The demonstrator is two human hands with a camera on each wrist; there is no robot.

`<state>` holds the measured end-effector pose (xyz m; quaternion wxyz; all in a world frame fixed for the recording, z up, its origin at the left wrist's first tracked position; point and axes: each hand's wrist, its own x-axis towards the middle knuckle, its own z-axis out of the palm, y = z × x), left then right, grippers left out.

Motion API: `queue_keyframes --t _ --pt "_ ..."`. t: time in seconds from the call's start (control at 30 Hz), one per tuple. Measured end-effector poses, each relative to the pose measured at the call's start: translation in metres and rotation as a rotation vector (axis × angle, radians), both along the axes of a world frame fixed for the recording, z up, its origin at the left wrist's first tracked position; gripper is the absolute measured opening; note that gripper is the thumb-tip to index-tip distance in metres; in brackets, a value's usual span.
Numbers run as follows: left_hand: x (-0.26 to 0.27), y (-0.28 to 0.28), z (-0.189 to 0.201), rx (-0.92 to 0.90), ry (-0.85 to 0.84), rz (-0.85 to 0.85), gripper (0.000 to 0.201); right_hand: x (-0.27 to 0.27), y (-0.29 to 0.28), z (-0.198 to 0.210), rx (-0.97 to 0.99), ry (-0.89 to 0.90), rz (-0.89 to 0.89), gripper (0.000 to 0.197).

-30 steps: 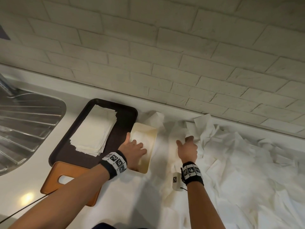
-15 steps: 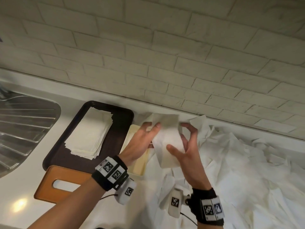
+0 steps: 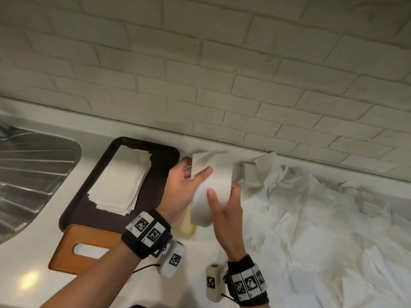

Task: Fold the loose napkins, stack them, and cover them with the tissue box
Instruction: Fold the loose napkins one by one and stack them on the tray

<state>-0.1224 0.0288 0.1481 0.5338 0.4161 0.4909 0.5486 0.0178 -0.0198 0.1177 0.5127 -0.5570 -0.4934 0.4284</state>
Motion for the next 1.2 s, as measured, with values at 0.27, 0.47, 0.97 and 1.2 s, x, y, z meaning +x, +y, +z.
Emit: queue_keyframes --t 0.27,0.47,0.97,1.2 --pt "-0.027 0.017 -0.012 -0.012 0.117 0.052 0.031 -0.025 -0.006 -0.025 0.079 -0.102 -0.080 0.050" --pt "-0.049 0.043 -0.030 -0.137 0.389 0.079 0.021 -0.033 0.018 -0.058 -0.048 -0.524 0.144 0.026" --pt "-0.077 0.002 -0.116 -0.345 1.369 -0.497 0.079 -0.041 0.076 -0.043 -0.188 -1.024 0.268 0.026" --pt "-0.076 -0.005 -0.108 -0.155 1.406 -0.306 0.063 0.021 0.213 -0.095 -0.173 -0.839 0.385 0.039"
